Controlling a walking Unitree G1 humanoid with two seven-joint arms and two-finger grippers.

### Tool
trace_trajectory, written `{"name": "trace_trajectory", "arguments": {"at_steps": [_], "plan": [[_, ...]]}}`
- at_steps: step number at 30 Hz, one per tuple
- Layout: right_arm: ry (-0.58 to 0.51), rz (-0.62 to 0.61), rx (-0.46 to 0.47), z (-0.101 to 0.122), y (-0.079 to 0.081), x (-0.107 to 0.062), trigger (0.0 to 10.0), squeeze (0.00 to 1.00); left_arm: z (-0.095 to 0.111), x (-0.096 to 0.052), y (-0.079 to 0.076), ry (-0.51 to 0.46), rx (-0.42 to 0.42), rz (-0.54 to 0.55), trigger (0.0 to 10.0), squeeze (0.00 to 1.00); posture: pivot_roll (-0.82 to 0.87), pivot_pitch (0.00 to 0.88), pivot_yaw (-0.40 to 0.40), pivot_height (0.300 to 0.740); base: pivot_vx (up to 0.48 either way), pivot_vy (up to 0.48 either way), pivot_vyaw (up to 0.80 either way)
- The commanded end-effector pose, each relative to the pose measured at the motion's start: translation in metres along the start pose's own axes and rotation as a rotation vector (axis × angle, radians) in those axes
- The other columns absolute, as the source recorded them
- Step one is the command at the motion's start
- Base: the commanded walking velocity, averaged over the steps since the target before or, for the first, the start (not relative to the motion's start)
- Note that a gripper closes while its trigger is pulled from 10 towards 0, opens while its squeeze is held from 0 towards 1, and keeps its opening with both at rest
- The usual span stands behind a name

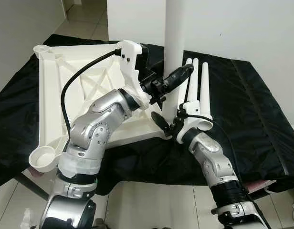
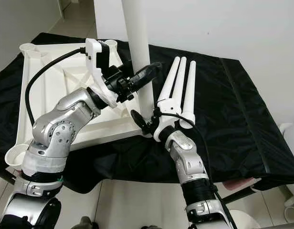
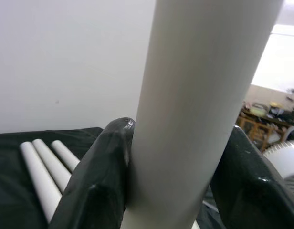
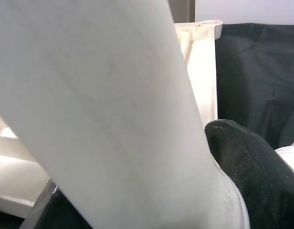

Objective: Building children table

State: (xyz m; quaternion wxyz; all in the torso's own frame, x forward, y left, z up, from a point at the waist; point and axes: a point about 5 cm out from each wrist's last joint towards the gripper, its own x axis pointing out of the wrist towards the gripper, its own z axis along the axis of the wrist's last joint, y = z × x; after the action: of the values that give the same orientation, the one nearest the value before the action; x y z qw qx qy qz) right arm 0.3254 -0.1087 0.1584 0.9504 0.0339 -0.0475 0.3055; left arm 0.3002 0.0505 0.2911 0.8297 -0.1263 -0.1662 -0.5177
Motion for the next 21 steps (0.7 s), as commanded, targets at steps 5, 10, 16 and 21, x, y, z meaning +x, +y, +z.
{"name": "trace_trajectory", "arguments": {"at_steps": [5, 10, 16, 21], "plan": [[0.005, 0.008, -0.019, 0.002, 0.001, -0.001, 10.0, 0.0, 0.002, 0.006, -0.011, -0.003, 0.014, -0.156, 0.0, 0.0, 0.06, 0.056, -0.059, 0.74, 0.0, 0.0, 0.0], [-0.013, 0.006, -0.014, 0.004, 0.004, 0.0, 10.0, 1.0, 0.003, 0.009, -0.01, 0.014, 0.055, -0.106, 10.0, 0.0, 0.07, 0.05, -0.059, 0.74, 0.0, 0.0, 0.0], [-0.043, -0.002, -0.106, 0.011, 0.006, 0.002, 10.0, 1.0, 0.007, 0.017, 0.003, 0.059, 0.085, 0.05, 10.0, 0.0, 0.07, 0.044, -0.058, 0.74, 0.0, 0.0, 0.0], [-0.063, -0.001, -0.182, 0.02, 0.01, 0.007, 10.0, 0.0, 0.012, 0.025, 0.017, 0.12, 0.166, 0.214, 10.0, 0.0, 0.07, 0.042, -0.054, 0.74, 0.0, 0.0, 0.0]]}}
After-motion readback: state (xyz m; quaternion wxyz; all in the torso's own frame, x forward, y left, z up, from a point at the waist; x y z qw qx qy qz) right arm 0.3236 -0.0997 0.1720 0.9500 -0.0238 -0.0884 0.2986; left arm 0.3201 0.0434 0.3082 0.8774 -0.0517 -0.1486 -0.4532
